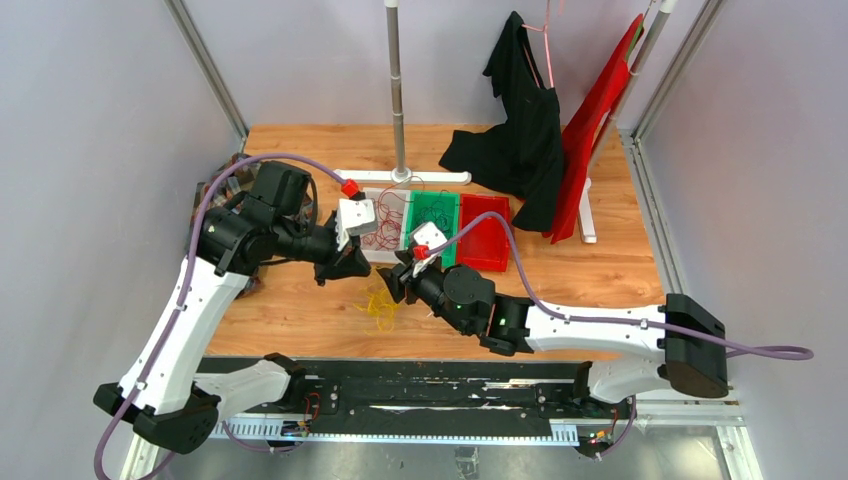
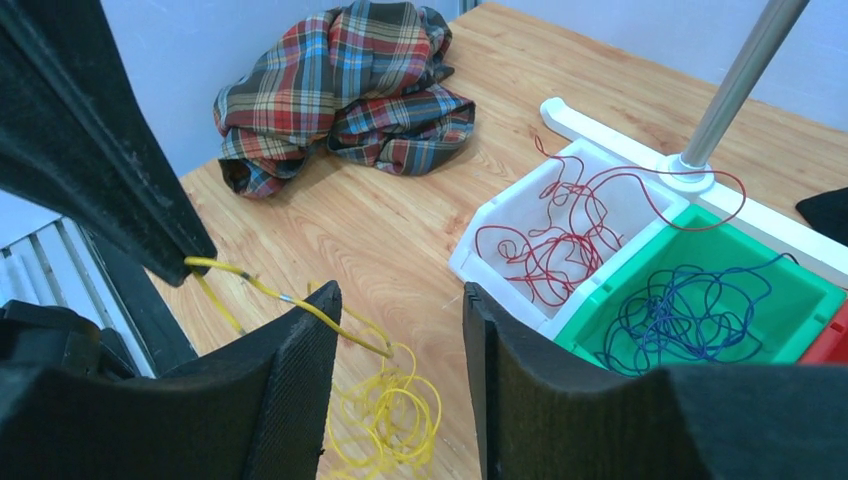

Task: Untangle the cables

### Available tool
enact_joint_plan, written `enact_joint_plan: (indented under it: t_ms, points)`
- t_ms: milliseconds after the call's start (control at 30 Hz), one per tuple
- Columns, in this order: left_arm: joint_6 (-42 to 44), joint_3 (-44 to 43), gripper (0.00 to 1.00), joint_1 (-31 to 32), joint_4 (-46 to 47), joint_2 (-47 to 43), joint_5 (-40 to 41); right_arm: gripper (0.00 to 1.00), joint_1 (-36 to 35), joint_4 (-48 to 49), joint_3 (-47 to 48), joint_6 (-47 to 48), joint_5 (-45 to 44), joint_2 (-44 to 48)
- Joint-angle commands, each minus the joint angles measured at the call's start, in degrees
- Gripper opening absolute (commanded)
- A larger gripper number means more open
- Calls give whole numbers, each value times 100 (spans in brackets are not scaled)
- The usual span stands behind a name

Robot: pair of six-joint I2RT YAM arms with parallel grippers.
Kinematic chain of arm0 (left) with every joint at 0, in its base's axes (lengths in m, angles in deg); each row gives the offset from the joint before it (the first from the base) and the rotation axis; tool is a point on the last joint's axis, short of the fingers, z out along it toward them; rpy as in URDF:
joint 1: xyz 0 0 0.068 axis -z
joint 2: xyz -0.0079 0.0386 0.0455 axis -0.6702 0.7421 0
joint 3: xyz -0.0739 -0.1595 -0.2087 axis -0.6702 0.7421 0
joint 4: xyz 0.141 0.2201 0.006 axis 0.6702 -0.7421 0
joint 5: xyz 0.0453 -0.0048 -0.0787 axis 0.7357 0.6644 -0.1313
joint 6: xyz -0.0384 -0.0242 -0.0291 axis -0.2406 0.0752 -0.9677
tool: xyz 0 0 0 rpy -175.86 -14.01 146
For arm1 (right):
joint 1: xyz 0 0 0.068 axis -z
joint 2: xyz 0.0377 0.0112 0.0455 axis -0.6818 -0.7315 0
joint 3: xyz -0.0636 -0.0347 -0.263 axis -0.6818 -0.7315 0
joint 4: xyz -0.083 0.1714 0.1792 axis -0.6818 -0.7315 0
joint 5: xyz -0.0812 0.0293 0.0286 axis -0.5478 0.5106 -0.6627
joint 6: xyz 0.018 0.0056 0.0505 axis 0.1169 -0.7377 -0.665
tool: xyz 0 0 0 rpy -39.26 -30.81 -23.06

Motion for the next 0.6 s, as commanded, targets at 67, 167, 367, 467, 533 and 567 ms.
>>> enact_joint_plan:
  t_ms: [67,167,367,467,533,567]
  points:
    - [126,-220,0,-7,-202,-13,-239,50,-60,755,243,-125,39,-189]
    - [182,-271,0,-7,-273,7,-268,54,-56,942,224,-357,395,-268]
    - [225,-427,0,-2,-353,58,-412,58,-7,1225,164,-874,667,-510]
    - [194,-553,0,-5,-388,98,-520,59,141,1345,150,-1310,859,-671]
    - [185,-657,0,-4,-411,133,-545,60,199,1374,184,-1483,948,-795]
    - [177,-716,0,-6,-412,142,-553,60,210,1383,211,-1512,966,-858]
